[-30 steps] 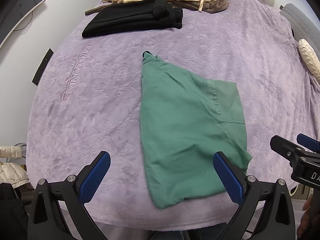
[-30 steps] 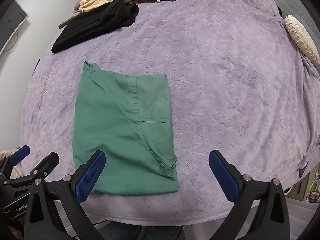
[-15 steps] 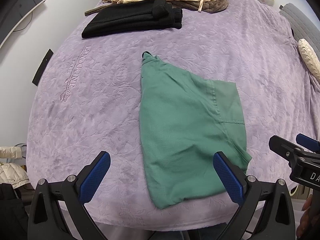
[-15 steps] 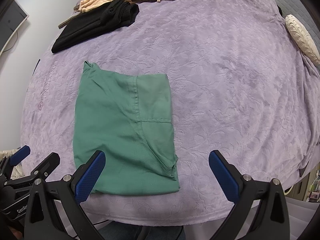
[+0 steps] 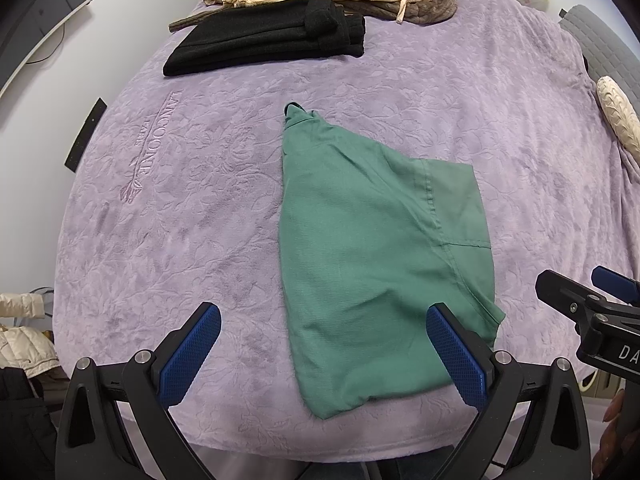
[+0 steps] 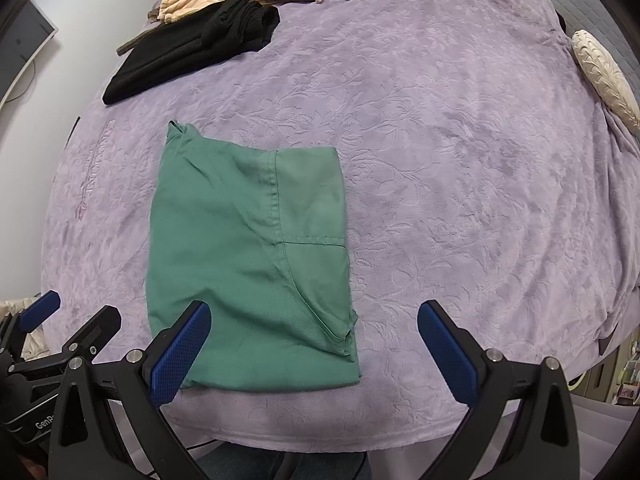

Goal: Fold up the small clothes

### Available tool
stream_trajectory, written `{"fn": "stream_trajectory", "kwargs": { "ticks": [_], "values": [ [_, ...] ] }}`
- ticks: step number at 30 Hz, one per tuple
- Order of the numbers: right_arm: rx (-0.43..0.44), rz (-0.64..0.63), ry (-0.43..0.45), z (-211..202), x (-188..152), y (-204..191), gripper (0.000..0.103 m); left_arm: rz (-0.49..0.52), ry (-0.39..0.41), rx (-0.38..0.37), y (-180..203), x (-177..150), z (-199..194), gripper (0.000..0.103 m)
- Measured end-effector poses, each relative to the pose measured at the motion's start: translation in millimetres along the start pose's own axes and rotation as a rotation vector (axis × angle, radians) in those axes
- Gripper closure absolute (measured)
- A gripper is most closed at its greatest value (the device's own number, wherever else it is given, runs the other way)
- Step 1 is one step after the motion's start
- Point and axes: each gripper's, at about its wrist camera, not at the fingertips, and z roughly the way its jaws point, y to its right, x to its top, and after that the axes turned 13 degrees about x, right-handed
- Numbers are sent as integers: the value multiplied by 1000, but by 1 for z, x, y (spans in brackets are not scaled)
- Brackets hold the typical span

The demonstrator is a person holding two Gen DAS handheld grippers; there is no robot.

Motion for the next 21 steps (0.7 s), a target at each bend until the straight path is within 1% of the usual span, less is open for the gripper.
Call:
{"fn": "stream_trajectory", "kwargs": {
  "ticks": [21],
  "values": [
    [1,-2,-1,1,0,0,0,10,6,6,2,1,0,0]
  ]
}}
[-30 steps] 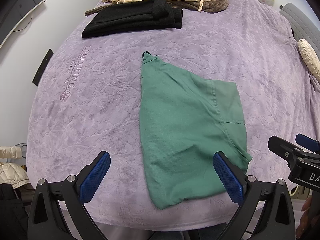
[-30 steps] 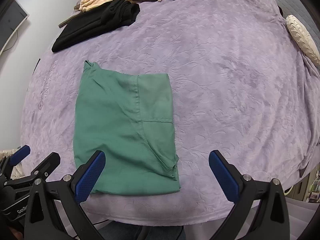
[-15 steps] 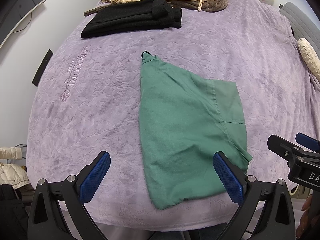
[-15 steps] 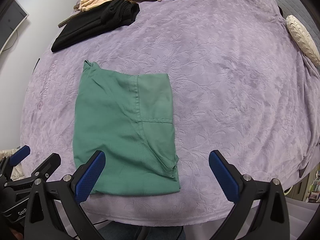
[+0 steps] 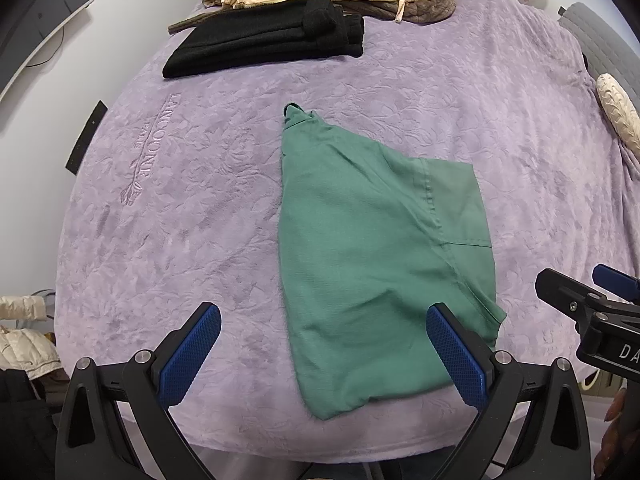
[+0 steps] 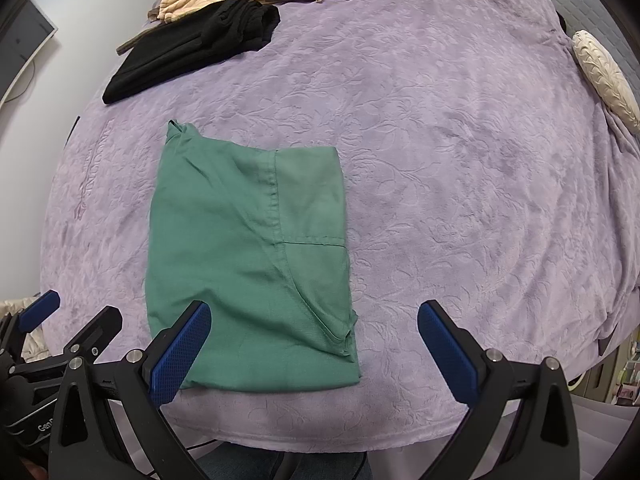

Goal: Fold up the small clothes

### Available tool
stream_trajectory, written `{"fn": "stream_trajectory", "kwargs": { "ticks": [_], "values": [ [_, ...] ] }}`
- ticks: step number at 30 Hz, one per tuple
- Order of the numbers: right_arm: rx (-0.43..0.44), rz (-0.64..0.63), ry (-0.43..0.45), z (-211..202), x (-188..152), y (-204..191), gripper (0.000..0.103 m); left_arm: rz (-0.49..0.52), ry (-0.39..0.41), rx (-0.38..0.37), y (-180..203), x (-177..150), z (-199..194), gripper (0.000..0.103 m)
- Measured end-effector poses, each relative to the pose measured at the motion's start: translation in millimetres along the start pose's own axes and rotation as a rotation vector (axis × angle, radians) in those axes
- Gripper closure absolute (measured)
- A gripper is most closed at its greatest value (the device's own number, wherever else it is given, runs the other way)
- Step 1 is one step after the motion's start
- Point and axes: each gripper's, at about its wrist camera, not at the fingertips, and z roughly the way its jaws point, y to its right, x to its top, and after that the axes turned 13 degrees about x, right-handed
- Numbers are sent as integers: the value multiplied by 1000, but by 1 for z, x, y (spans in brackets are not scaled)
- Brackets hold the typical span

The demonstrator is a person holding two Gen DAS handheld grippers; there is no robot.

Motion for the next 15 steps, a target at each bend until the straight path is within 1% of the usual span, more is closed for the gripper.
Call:
{"fn": "stream_trajectory", "kwargs": {
  "ticks": [15],
  "values": [
    [6,-5,-6,2,0,0,0,9,7,13,0,0,0,0]
  ]
}}
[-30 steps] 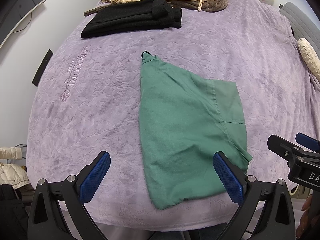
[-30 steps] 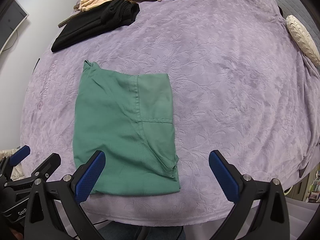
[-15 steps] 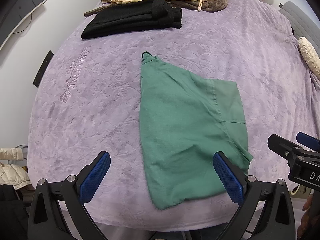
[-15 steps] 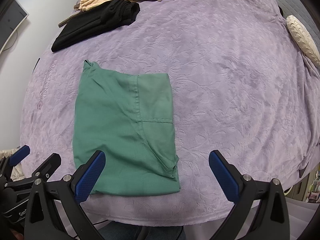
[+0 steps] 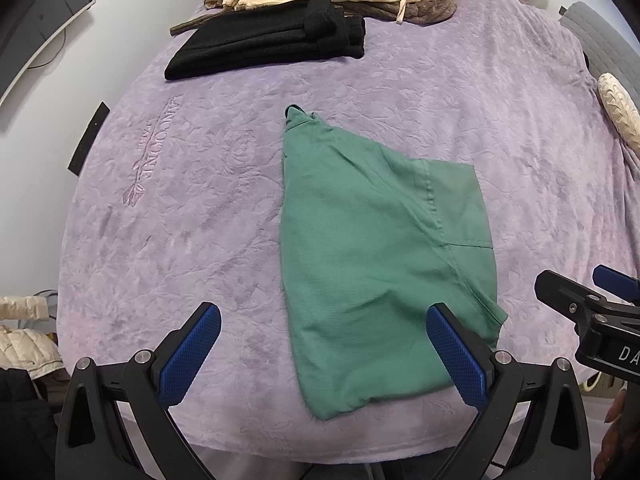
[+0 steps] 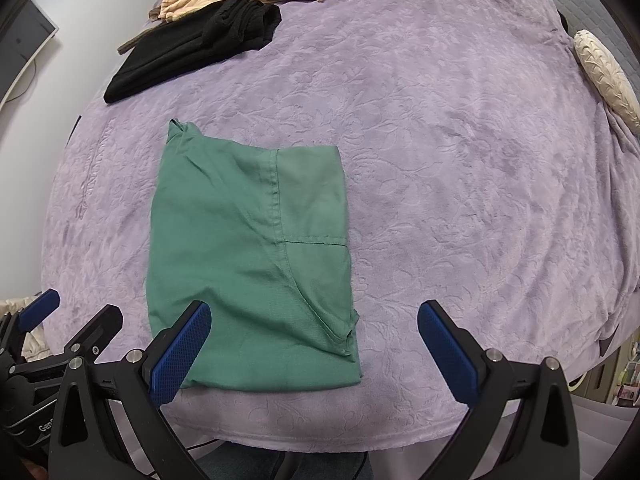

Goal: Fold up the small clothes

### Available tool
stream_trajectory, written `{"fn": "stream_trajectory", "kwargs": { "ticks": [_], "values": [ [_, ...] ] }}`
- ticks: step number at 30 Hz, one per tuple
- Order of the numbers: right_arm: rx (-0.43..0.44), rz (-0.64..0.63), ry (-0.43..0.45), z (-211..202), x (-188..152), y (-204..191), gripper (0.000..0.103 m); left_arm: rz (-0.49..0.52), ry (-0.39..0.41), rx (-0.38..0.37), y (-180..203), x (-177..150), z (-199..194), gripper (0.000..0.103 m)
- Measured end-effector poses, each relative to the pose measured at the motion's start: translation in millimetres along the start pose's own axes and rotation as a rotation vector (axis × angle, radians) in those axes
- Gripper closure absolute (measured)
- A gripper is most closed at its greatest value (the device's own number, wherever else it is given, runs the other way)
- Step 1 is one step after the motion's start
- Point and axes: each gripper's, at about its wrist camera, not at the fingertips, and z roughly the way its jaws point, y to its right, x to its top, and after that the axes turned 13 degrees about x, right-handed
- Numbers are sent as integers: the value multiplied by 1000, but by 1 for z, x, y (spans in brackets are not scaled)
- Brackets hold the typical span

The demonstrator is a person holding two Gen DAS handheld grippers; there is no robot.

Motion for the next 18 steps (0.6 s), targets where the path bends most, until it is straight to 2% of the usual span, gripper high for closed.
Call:
{"fn": "stream_trajectory", "kwargs": {
  "ticks": [18],
  "values": [
    [15,-10,-29,8,5,15,0,0,6,20,6,3,1,0]
  ]
}}
